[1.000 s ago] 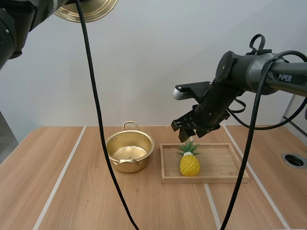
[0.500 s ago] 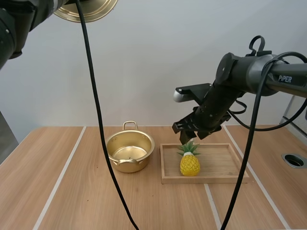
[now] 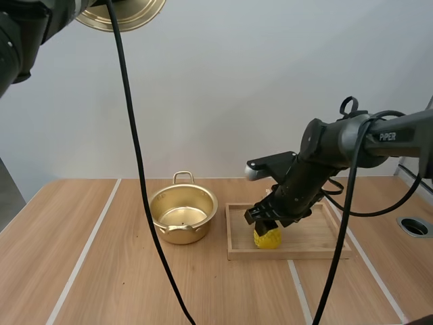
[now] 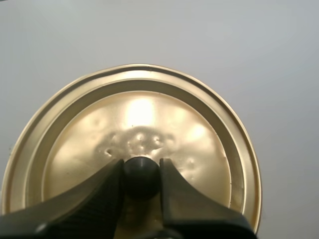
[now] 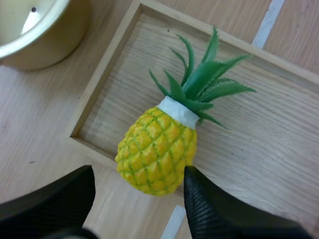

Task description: Open the pot, put the pineapple inside, and close it

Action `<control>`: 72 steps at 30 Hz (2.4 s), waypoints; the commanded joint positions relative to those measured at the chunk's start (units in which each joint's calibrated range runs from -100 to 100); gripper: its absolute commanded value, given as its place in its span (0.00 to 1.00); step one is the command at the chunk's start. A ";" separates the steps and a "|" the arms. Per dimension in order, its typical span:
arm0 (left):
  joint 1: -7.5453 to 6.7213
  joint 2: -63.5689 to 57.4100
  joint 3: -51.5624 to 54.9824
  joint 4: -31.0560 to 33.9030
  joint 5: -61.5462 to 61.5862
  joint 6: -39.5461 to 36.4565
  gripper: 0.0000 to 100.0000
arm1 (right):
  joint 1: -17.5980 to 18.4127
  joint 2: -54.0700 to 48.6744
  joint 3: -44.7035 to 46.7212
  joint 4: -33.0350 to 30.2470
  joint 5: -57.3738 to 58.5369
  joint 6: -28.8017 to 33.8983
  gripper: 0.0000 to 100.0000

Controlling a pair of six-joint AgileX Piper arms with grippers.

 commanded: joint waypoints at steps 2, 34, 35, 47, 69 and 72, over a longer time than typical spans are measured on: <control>-0.11 -0.44 -0.56 -0.58 -0.53 -0.32 0.00 | 0.08 1.59 0.47 0.65 -4.07 -1.26 1.00; -0.11 -0.44 -0.56 -0.58 -0.53 -0.32 0.00 | 0.08 13.02 0.47 6.19 -15.34 -4.27 1.00; -0.11 -0.44 -0.56 -0.58 -0.53 -0.32 0.00 | 0.08 13.53 0.47 6.34 -15.68 -4.27 1.00; -0.11 -0.44 -0.56 -0.58 -0.53 -0.32 0.00 | 0.08 13.83 0.47 6.36 -17.80 -4.27 0.00; -0.11 -0.44 -0.56 -0.58 -0.53 -0.32 0.00 | 0.08 -6.62 -1.35 9.06 -28.83 -4.17 0.00; -0.11 -0.44 -0.56 -0.58 -0.53 -0.32 0.00 | 0.08 -12.49 -1.35 10.36 -33.24 -4.17 0.00</control>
